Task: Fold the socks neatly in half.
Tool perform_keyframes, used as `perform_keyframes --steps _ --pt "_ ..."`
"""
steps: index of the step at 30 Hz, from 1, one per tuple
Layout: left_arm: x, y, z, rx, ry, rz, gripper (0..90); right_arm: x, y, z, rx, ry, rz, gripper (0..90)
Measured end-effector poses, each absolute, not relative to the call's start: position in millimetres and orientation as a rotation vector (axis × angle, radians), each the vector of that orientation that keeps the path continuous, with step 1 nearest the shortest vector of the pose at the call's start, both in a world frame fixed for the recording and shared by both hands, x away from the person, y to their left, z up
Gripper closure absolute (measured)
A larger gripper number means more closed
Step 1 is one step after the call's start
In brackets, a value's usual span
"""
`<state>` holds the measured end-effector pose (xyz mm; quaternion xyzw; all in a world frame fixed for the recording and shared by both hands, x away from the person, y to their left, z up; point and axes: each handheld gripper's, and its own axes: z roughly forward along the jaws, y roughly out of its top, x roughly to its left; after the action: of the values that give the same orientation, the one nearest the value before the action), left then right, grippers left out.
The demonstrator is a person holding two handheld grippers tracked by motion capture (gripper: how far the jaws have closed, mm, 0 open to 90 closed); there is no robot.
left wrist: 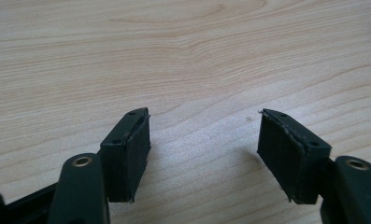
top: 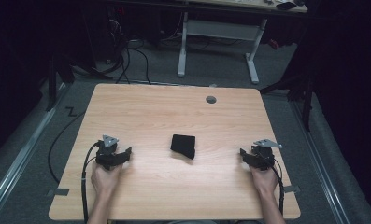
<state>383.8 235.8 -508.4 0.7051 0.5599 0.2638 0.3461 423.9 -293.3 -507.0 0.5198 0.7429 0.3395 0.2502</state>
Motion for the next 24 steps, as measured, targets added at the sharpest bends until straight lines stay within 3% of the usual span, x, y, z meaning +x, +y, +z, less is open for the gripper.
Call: perform_keyframes --steps 10,24 --pt "384.0 232.3 -509.2 1.850 1.479 0.700 31.7 425.9 -295.1 -508.3 1.422 2.032 0.914 37.2" --pt "384.0 232.7 -509.2 1.848 1.481 0.695 30.7 425.1 -293.8 -508.5 1.423 2.033 0.916 36.5"
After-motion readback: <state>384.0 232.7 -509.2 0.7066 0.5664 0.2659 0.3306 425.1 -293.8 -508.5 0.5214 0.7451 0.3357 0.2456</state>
